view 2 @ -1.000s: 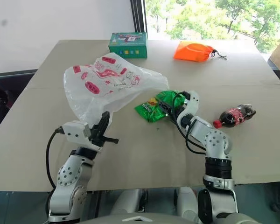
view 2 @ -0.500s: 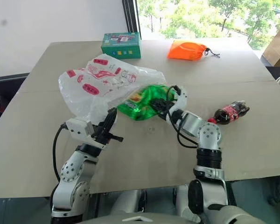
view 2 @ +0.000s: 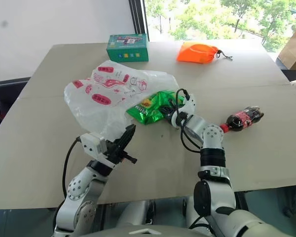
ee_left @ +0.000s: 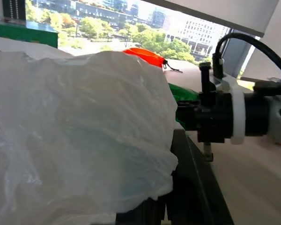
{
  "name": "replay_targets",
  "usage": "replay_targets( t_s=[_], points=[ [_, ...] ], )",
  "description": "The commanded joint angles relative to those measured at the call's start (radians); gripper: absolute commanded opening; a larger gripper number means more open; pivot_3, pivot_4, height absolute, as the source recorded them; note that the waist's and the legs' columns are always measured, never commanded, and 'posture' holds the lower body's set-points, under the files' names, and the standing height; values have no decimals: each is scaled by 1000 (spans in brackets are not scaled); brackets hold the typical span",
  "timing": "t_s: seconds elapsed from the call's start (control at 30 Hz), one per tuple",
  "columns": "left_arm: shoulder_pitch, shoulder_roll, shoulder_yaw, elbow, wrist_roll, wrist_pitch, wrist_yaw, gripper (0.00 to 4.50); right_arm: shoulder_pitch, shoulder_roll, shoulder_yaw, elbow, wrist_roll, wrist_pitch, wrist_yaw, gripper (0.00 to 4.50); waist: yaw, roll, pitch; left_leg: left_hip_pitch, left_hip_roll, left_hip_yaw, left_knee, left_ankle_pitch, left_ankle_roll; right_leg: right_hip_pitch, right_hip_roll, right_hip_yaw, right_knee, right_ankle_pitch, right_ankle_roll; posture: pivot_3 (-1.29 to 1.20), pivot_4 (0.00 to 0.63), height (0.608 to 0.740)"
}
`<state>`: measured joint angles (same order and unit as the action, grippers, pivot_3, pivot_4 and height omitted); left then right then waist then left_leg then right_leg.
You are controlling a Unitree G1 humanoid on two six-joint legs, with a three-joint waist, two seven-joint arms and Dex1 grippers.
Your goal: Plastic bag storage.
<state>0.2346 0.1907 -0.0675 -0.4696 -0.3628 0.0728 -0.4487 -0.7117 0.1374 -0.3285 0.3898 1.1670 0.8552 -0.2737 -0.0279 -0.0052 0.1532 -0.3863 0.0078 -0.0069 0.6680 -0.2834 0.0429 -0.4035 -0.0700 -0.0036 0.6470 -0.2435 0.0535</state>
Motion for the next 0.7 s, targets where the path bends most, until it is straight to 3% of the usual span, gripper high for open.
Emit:
replay_targets(
  t_s=[0.03,0.37,0.6,0.7],
  points=[
    [12,21,-25,-53,-53,9,-55,0,-151,240,23,63,48,-60,28,135,-7,0,0,0,0,0,0,0,0,0,0,0,0,0,0,0,150,740],
    [15,142,-43,-69,-195,106,-223,0,-234,312,124,198,159,40,107,135,-14,3,2,-8,2,1,0,0,0,-7,0,1,0,0,0,0,150,740],
    [-11,149,-21,-49,-197,95,-225,0,-205,286,256,151,220,247,160,135,-14,4,2,-9,2,0,0,0,0,-8,-1,0,0,0,0,0,150,740],
    [-6,145,-32,-45,-189,89,-233,0,-190,233,358,98,137,258,236,847,-14,4,2,-10,2,0,0,0,0,-8,0,0,0,0,0,0,150,740]
  ],
)
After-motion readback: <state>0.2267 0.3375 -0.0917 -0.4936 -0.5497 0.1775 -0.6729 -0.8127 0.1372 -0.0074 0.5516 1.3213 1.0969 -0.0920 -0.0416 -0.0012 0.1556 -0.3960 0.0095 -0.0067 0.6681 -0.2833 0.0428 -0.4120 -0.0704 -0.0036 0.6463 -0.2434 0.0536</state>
